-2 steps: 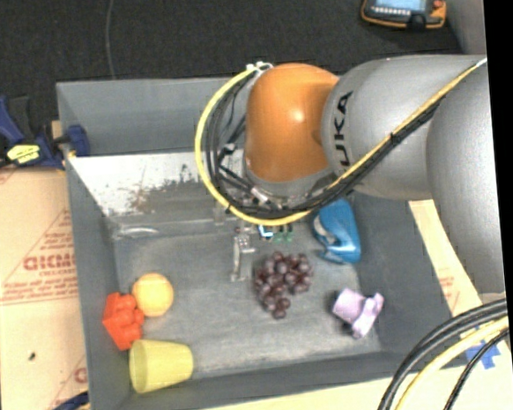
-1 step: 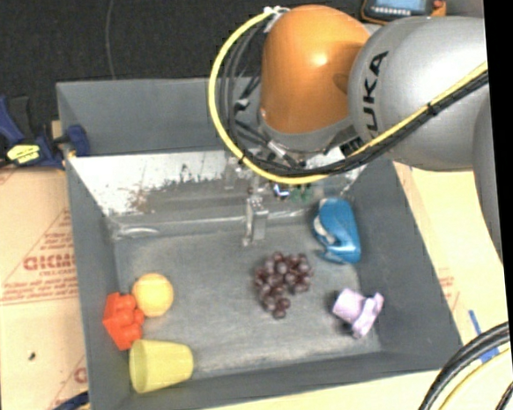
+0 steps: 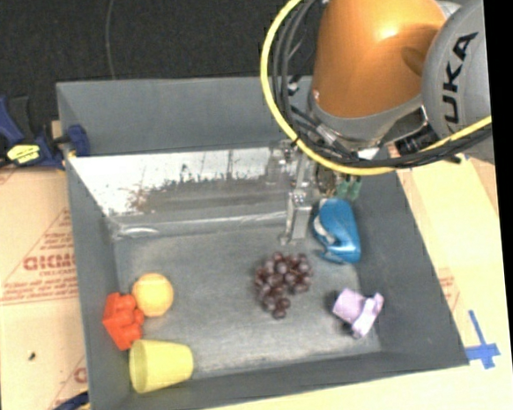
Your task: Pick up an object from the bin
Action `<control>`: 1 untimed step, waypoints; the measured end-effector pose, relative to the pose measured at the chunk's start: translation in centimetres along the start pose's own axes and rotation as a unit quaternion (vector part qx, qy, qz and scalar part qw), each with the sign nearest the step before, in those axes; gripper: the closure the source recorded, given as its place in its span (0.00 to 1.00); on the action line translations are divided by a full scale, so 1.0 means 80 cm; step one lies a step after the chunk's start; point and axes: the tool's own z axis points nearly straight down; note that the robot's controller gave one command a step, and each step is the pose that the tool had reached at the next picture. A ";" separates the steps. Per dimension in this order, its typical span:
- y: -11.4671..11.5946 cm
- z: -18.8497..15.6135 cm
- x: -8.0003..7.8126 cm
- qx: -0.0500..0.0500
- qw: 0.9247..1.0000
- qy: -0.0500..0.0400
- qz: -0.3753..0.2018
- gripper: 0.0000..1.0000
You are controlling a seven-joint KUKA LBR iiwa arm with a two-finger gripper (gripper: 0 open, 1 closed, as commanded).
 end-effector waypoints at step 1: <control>-0.021 0.112 -0.021 0.000 0.994 -0.006 -0.113 0.00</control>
Offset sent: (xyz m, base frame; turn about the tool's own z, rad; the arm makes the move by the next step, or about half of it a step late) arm -0.0232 -0.0144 -0.0575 -0.0633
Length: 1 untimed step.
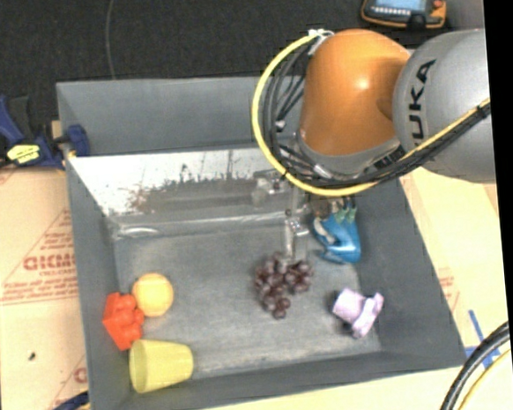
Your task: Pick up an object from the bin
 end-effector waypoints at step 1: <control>0.002 -0.016 0.021 -0.001 0.999 0.000 0.043 0.00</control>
Offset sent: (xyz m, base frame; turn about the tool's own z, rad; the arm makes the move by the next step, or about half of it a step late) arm -0.0057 -0.0667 0.0546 0.1856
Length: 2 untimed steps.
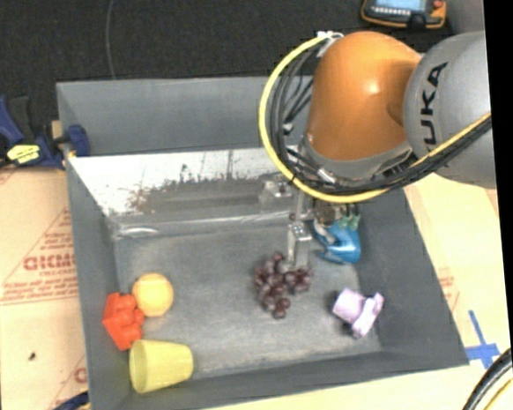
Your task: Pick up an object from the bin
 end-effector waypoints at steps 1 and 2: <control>-0.034 -0.027 -0.006 -0.001 1.000 -0.001 0.025 0.00; -0.069 0.027 -0.049 -0.001 1.000 -0.002 -0.009 0.00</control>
Offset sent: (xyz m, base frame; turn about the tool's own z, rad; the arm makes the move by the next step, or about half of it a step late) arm 0.0403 -0.0519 -0.0194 -0.0187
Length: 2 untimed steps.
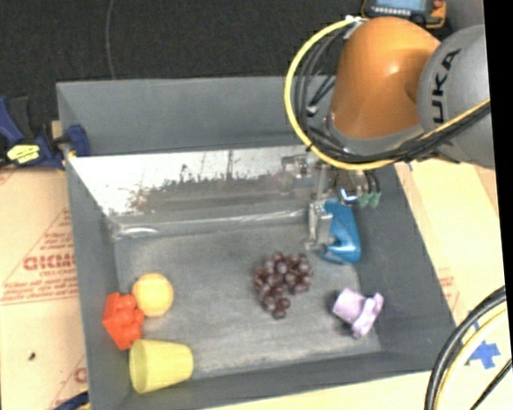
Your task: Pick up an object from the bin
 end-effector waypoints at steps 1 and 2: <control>0.003 -0.001 0.008 0.000 1.000 -0.002 0.010 0.00; -0.007 0.129 -0.040 0.001 0.996 -0.005 -0.091 0.00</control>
Offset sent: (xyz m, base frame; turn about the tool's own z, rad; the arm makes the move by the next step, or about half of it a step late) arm 0.0318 -0.0023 -0.1027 -0.1848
